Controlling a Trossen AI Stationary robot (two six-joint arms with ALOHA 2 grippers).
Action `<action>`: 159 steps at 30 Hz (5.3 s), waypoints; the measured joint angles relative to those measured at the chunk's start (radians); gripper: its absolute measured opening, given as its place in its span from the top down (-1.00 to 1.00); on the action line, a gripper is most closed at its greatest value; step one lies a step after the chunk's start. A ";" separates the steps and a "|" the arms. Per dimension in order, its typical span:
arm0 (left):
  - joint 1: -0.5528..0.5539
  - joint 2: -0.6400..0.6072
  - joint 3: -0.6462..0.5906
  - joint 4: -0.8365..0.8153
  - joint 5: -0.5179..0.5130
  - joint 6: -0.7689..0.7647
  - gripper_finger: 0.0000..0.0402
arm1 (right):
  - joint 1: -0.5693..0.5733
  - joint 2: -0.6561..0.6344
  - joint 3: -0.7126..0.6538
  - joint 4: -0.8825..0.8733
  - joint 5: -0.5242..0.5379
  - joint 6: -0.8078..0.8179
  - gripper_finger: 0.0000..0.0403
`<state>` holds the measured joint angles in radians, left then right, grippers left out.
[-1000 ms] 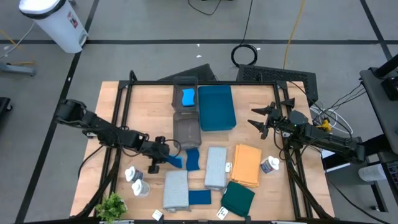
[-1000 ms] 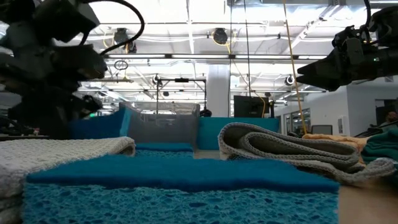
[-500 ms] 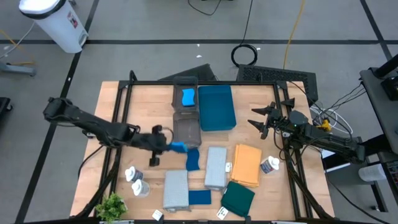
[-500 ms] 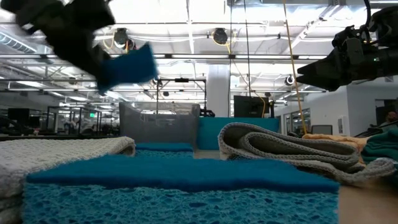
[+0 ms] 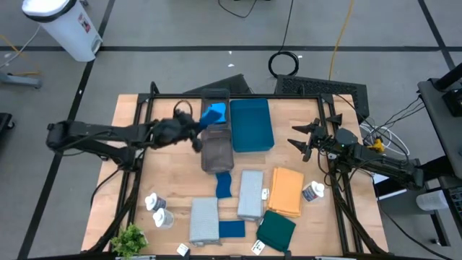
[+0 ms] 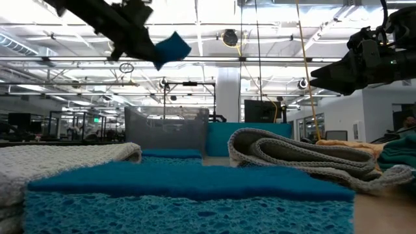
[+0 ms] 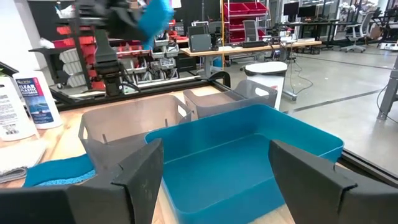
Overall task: Pick & Place Kitchen Items
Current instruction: Put the blue sponge into the top black bin
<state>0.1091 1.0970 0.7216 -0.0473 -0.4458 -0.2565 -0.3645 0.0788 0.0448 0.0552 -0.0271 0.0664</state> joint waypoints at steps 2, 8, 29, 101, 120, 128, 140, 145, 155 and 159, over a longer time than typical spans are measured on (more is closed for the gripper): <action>0.052 0.025 0.000 0.055 0.000 -0.004 0.92 | 0.000 0.000 0.000 0.000 0.000 0.000 -0.31; 0.192 0.123 0.000 0.095 0.008 -0.069 0.73 | 0.000 0.000 0.000 0.000 0.000 0.000 -0.31; 0.392 0.458 0.000 0.339 0.248 -0.180 0.74 | 0.000 0.000 0.000 0.000 0.000 0.000 -0.31; 0.133 -0.476 -0.068 -0.155 0.515 0.201 -0.21 | 0.000 0.000 0.000 0.000 0.000 0.000 -0.31; 0.133 -0.935 -0.440 -0.159 0.445 0.151 -0.22 | 0.000 0.000 0.000 0.000 0.000 0.000 -0.31; 0.133 -0.945 -0.452 -0.197 0.520 0.143 -0.22 | 0.000 0.000 0.000 0.000 0.000 0.000 -0.31; 0.133 -0.986 -0.452 -0.191 0.489 0.153 -0.22 | 0.000 0.000 0.000 0.000 0.000 0.000 -0.31; 0.133 -0.971 -0.452 -0.183 0.486 0.143 -0.22 | -0.002 0.000 0.000 0.042 0.001 -0.057 -0.31; 0.133 -0.940 -0.452 -0.183 0.470 0.139 -0.23 | 0.024 0.015 -0.002 0.442 -0.306 0.138 -0.31; 0.133 -0.939 -0.452 -0.182 0.469 0.138 -0.23 | 0.058 0.035 -0.002 0.621 -0.390 0.167 -0.31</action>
<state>0.2417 0.1577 0.2695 -0.2294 0.0235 -0.1184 -0.3067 0.1139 0.0425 0.6759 -0.4168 0.2333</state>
